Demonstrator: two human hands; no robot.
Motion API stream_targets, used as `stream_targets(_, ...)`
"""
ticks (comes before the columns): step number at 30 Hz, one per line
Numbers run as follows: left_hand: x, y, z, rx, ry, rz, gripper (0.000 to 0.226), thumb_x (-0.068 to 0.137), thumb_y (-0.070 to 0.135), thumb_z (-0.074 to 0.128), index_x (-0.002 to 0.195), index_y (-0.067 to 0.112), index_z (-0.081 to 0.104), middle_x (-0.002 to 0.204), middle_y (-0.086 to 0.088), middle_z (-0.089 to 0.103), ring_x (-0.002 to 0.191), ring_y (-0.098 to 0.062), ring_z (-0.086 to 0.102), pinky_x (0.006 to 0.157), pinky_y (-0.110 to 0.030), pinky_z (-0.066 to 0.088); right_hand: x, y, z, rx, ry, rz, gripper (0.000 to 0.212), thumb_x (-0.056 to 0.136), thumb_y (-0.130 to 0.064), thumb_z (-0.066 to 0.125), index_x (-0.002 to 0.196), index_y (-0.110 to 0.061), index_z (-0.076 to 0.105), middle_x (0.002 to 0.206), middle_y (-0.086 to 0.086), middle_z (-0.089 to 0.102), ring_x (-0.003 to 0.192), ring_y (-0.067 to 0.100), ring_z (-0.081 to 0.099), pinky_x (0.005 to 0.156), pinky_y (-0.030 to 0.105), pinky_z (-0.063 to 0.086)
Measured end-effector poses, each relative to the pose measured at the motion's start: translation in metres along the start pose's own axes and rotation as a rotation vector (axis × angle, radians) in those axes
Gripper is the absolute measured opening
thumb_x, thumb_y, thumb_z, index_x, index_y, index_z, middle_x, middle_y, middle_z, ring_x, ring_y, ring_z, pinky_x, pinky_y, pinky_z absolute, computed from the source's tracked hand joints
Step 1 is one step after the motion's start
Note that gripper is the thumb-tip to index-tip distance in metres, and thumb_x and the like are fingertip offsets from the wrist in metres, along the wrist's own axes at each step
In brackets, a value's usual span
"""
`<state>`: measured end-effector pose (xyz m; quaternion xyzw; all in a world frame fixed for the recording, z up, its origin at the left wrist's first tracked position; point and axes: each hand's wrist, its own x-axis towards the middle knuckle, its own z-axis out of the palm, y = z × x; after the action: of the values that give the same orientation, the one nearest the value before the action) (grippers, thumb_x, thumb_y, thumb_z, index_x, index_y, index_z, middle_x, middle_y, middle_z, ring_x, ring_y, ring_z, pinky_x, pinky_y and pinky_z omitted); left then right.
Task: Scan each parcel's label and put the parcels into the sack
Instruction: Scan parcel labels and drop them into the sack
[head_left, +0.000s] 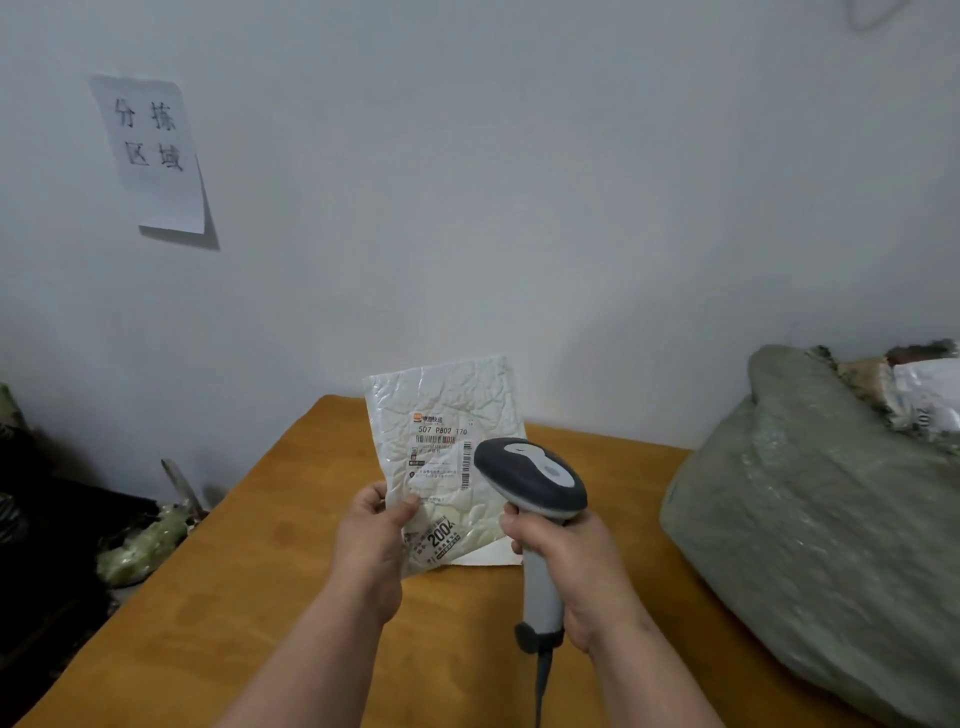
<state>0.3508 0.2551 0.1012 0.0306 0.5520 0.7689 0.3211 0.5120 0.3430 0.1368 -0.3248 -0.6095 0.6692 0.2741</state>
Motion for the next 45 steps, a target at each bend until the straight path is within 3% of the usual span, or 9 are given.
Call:
stream_targets(3,-0.004,-0.004,0.008,0.031,-0.083,-0.031,0.016,0.096,0.004,0.06,0.11,0.01,0.061,0.102,-0.015,0.073,0.083,-0.033,0.071,0.072,-0.052,0.058,-0.01,0.0,-0.015,-0.047,0.118,-0.031,0.035,0.075,-0.017,0.082,0.075,-0.051,0.073,0.08,-0.01,0.074,0.091,0.019,0.067,0.074,0.032,0.051)
stream_targets(6,-0.011,-0.008,0.019,0.026,-0.185,-0.062,0.016,0.096,0.002,0.058,0.108,0.012,0.06,0.095,-0.013,0.074,0.069,-0.026,0.072,0.056,-0.041,0.06,-0.028,0.0,-0.03,-0.018,0.213,-0.027,0.027,0.066,-0.022,0.083,0.087,-0.038,0.076,0.088,-0.009,0.076,0.094,0.015,0.069,0.077,0.03,0.052)
stream_targets(15,-0.054,-0.045,0.077,0.027,-0.501,-0.154,0.019,0.095,0.0,0.056,0.113,0.007,0.061,0.104,-0.017,0.075,0.086,-0.034,0.074,0.062,-0.047,0.06,-0.094,0.005,-0.097,0.088,0.462,-0.043,0.049,0.051,-0.029,0.084,0.1,-0.025,0.076,0.09,-0.005,0.078,0.096,0.022,0.069,0.078,0.034,0.054)
stream_targets(19,-0.077,-0.059,0.128,0.087,-0.629,-0.131,0.024,0.095,0.002,0.059,0.118,0.008,0.061,0.108,-0.017,0.074,0.088,-0.033,0.075,0.062,-0.04,0.06,-0.119,-0.007,-0.141,0.075,0.588,-0.213,0.046,0.062,-0.019,0.085,0.106,-0.024,0.073,0.087,-0.012,0.077,0.08,0.004,0.07,0.061,0.015,0.051)
stream_targets(27,-0.134,-0.092,0.265,0.61,-0.709,0.411,0.05,0.094,0.024,0.067,0.138,0.043,0.05,0.118,0.024,0.059,0.095,0.007,0.057,0.071,-0.013,0.042,-0.137,-0.048,-0.27,-0.001,0.953,-0.547,0.063,0.073,-0.001,0.085,0.126,-0.024,0.06,0.089,-0.038,0.069,0.085,-0.016,0.066,0.063,0.002,0.048)
stream_targets(31,-0.157,-0.112,0.339,0.88,-0.736,0.693,0.055,0.096,0.027,0.063,0.146,0.038,0.042,0.14,0.013,0.044,0.088,0.001,0.058,0.084,-0.023,0.049,-0.142,-0.068,-0.34,-0.084,1.067,-0.622,0.065,0.073,-0.003,0.086,0.124,-0.029,0.057,0.086,-0.045,0.064,0.084,-0.021,0.063,0.063,-0.002,0.045)
stream_targets(35,-0.156,-0.128,0.393,1.098,-0.781,0.898,0.071,0.093,0.02,0.062,0.154,0.034,0.029,0.16,0.012,0.021,0.13,-0.02,0.05,0.107,-0.035,0.042,-0.134,-0.081,-0.391,-0.162,1.07,-0.645,0.064,0.072,0.0,0.086,0.111,-0.038,0.054,0.083,-0.048,0.062,0.081,-0.025,0.061,0.064,-0.003,0.044)
stream_targets(39,-0.146,-0.131,0.422,1.49,-0.768,0.884,0.084,0.087,0.01,0.054,0.154,0.043,0.018,0.159,0.008,0.021,0.127,-0.026,0.052,0.092,-0.037,0.051,-0.11,-0.075,-0.417,-0.3,0.933,-0.577,0.062,0.069,-0.001,0.088,0.106,-0.039,0.056,0.096,-0.025,0.07,0.089,-0.017,0.064,0.071,0.004,0.05)
stream_targets(45,-0.148,-0.121,0.417,1.203,-0.704,0.825,0.032,0.086,0.001,0.058,0.094,0.026,0.076,0.104,0.005,0.056,0.093,-0.009,0.056,0.084,-0.023,0.045,-0.073,-0.053,-0.419,-0.516,0.747,-0.407,0.055,0.062,-0.019,0.09,0.094,-0.045,0.053,0.099,-0.019,0.063,0.09,-0.007,0.061,0.069,0.006,0.046)
